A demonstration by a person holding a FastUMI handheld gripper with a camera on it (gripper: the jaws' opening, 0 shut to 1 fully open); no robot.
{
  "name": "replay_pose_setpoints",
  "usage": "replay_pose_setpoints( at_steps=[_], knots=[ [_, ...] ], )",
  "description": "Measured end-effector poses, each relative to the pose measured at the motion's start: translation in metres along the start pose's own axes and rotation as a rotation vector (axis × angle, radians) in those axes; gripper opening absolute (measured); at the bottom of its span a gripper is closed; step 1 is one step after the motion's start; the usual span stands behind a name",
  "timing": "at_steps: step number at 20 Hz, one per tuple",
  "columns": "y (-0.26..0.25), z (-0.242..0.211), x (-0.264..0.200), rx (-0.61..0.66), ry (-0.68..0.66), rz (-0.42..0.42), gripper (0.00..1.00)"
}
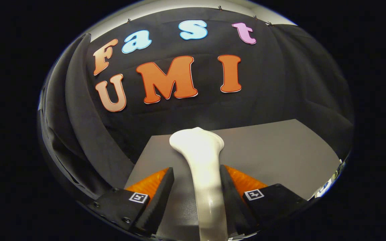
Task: Iron the clothes twice with a garment steamer, once on the left side and once on the right side.
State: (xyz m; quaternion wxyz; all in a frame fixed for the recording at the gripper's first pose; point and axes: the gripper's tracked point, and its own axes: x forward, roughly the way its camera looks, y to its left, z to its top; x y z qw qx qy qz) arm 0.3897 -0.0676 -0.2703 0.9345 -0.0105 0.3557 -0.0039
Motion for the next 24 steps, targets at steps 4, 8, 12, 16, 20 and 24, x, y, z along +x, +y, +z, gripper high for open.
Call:
replay_pose_setpoints(
  at_steps=[4,8,12,16,20,24],
  knots=[
    [0.003,-0.020,0.016,0.022,0.049,0.018,0.74],
    [0.012,-0.018,0.015,-0.025,0.038,0.032,0.72],
    [0.025,-0.037,0.001,-0.115,0.092,0.056,0.65],
    [0.035,-0.039,-0.023,-0.111,0.081,0.107,0.51],
    [0.033,-0.031,-0.039,-0.074,-0.047,0.111,0.45],
    [0.039,-0.036,-0.063,-0.071,-0.173,0.128,0.45]
  ],
)
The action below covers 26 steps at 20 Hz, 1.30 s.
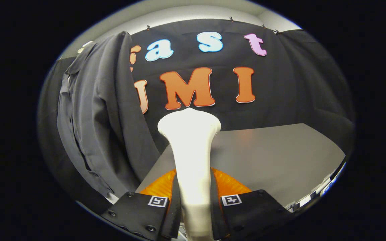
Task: Iron the clothes twice with a garment steamer, once on the left side and once on the right side.
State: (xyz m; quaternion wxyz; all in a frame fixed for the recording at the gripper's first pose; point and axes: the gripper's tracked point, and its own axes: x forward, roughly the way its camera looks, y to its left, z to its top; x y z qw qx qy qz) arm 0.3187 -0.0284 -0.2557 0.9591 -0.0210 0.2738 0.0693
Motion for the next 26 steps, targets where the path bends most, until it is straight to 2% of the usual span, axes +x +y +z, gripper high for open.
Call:
replay_pose_setpoints(
  at_steps=[3,11,16,19,26],
  knots=[
    [0.009,0.002,-0.027,-0.015,-0.085,-0.025,0.44],
    [0.096,0.010,-0.127,-0.068,-0.275,-0.056,0.44],
    [0.143,0.013,-0.177,-0.073,-0.346,-0.088,0.44],
    [0.167,0.015,-0.196,-0.082,-0.390,-0.127,0.44],
    [0.247,0.017,-0.206,-0.076,-0.450,-0.130,0.44]
  ],
)
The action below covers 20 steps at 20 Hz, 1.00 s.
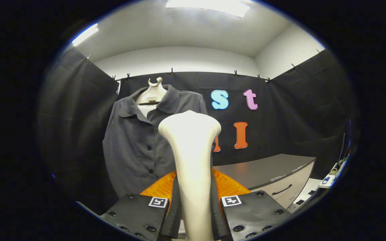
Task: Iron the clothes twice with a garment steamer, once on the left side and once on the right side.
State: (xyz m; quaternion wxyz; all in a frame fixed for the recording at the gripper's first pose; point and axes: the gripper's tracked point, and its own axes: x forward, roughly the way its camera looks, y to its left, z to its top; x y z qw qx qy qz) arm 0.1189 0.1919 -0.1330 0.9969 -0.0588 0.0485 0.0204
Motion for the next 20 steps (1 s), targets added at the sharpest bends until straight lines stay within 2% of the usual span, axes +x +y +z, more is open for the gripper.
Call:
replay_pose_setpoints(
  at_steps=[6,9,16,20],
  knots=[
    [0.038,0.003,0.029,-0.008,0.008,0.011,0.44],
    [0.042,-0.004,0.056,-0.013,0.031,-0.007,0.44],
    [0.043,-0.001,0.112,-0.036,-0.021,-0.057,0.44],
    [0.039,-0.013,0.128,-0.020,0.011,-0.076,0.44]
  ],
)
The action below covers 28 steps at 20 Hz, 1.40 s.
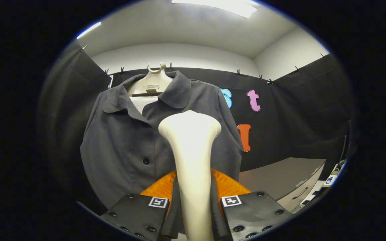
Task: Iron the clothes twice with a garment steamer, once on the left side and once on the right side.
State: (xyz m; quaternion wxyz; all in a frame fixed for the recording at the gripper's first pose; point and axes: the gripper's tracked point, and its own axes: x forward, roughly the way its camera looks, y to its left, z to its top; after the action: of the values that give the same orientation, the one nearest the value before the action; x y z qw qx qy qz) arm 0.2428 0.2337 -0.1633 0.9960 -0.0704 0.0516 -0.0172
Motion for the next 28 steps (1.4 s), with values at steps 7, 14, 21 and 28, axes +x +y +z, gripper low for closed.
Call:
replay_pose_setpoints(
  at_steps=[7,14,21,28],
  knots=[
    [-0.005,-0.020,0.000,0.007,0.036,-0.019,0.44],
    [-0.014,-0.052,-0.019,-0.009,0.099,-0.044,0.44],
    [-0.016,-0.094,-0.037,0.007,0.189,-0.058,0.44],
    [-0.015,-0.134,-0.057,-0.005,0.282,-0.054,0.44]
  ],
)
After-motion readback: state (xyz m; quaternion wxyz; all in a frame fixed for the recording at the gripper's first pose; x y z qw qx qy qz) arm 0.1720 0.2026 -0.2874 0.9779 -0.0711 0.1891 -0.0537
